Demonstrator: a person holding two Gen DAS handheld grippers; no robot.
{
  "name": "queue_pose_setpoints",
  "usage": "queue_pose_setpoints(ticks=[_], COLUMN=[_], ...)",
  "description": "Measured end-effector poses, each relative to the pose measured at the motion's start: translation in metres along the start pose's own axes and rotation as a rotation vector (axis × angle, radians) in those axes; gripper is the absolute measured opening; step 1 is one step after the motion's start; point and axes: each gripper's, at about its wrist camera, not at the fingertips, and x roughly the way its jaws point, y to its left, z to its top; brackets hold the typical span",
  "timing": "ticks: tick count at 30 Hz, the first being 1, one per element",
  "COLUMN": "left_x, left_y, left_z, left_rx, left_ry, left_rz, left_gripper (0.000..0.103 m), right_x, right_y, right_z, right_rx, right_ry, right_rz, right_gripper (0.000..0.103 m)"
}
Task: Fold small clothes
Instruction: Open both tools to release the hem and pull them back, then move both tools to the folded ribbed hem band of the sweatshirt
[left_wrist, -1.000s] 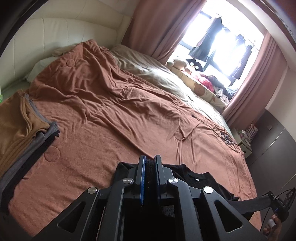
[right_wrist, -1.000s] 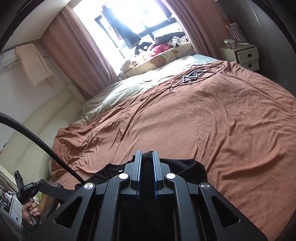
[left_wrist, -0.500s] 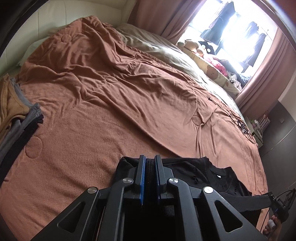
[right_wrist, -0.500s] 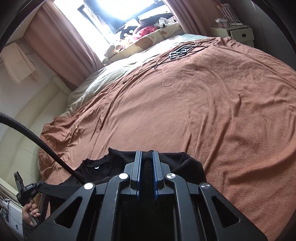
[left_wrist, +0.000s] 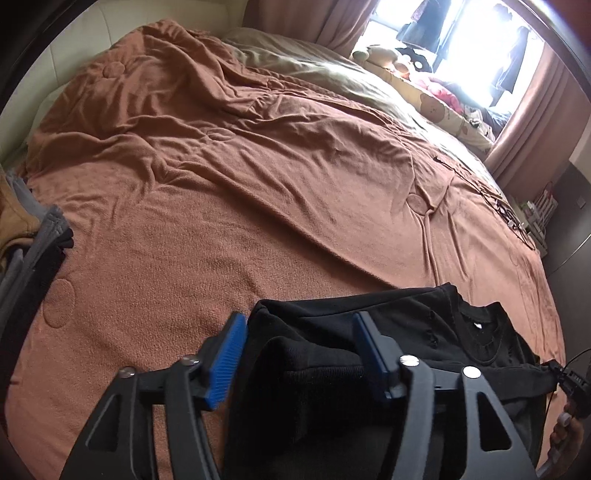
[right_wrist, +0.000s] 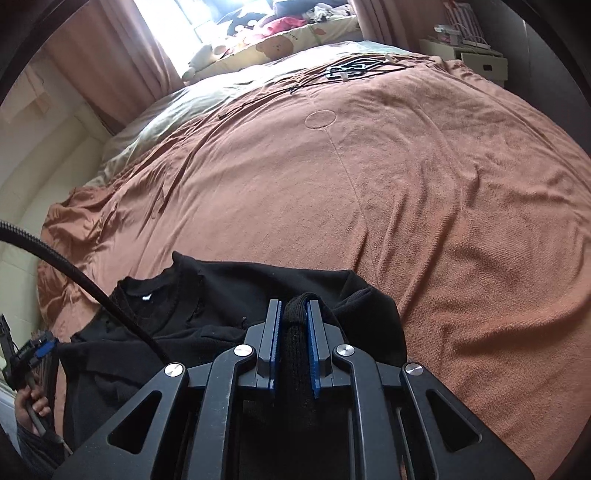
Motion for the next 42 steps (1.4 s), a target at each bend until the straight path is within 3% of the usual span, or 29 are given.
queue_pose_setpoints(ticks=[3,7,9,10,11,12,16,23,33,42], left_x=[-0.014,-0.023,-0.025,-0.027,-0.027,-0.028,-0.026,-0.014,0.020,0.053], left_y=[-0.004,-0.010,-0.014,-0.016,-0.017,-0.020,-0.022,-0.019,-0.002,-0.009], left_z=[-0.004,-0.017,-0.027,-0.031,-0.035,-0.040,-0.052,-0.065,-0.067,-0.040], left_rx=[0.058,0.144,0.206,0.240,0.267,0.301,0.375,0.437,0.431,0.450], left_ry=[-0.015,0.016,0.042,0.051,0.058,0.070,0.110,0.194,0.279,0.265], left_rz=[0.005,0.017,0.035,0.054,0.071,0.091,0.143,0.206,0.289,0.315], left_gripper=[0.090,0.094,0.094,0.094,0.094,0.094,0.094,0.094,0.094,0.097], right_x=[-0.016,-0.032,-0.037,-0.039,-0.040,-0.043,-0.053,-0.037,0.008,0.052], right_y=[0.017,0.032,0.040,0.039,0.040,0.042,0.045,0.039,0.045,0.053], right_z=[-0.009,-0.023,-0.032,-0.036,-0.037,-0.040,-0.044,-0.048,-0.047,-0.021], right_rx=[-0.125,-0.286,-0.365,-0.383,-0.392,-0.403,-0.412,-0.413,-0.479,-0.491], right_ry=[-0.019,0.003,0.032,0.051,0.065,0.073,0.090,0.198,0.257,0.250], right_rz=[0.004,-0.035,-0.088,-0.102,-0.102,-0.100,-0.106,-0.152,-0.253,-0.298], right_gripper=[0.010,0.010,0.021,0.055,0.096,0.103,0.103,0.103,0.103,0.103])
